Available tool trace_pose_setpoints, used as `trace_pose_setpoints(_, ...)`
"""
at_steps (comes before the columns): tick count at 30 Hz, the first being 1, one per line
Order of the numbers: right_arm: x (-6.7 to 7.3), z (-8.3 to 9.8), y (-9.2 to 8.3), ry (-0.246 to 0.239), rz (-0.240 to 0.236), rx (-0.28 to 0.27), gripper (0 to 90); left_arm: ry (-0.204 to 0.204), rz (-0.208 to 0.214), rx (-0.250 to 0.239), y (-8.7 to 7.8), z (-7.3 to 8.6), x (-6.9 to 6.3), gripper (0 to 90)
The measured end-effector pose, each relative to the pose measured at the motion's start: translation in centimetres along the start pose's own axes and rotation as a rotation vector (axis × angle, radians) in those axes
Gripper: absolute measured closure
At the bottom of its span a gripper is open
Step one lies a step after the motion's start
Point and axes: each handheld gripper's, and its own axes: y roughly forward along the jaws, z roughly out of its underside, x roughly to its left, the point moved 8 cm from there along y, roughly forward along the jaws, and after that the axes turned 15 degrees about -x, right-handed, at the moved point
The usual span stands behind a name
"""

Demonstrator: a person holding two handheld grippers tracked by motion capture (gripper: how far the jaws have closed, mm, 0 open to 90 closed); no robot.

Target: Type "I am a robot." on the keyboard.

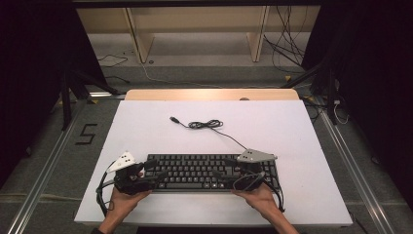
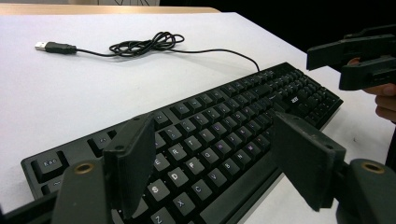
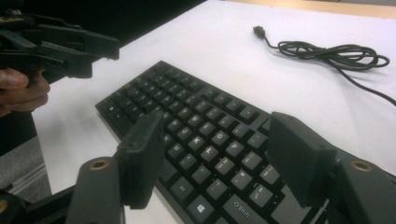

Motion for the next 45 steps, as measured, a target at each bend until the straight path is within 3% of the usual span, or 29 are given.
trace_pose_setpoints(18,-1.1,-0.3,-2.8,0.000,0.043,-0.064,28.6,-0.002,0.010,0.003,0.1,0.1,-0.2,30.1)
trace_pose_setpoints(45,-2.4,0.9,-6.8,-0.020,0.109,-0.095,25.5,0.009,0.062,0.018,0.2,0.6,-1.7,26.4)
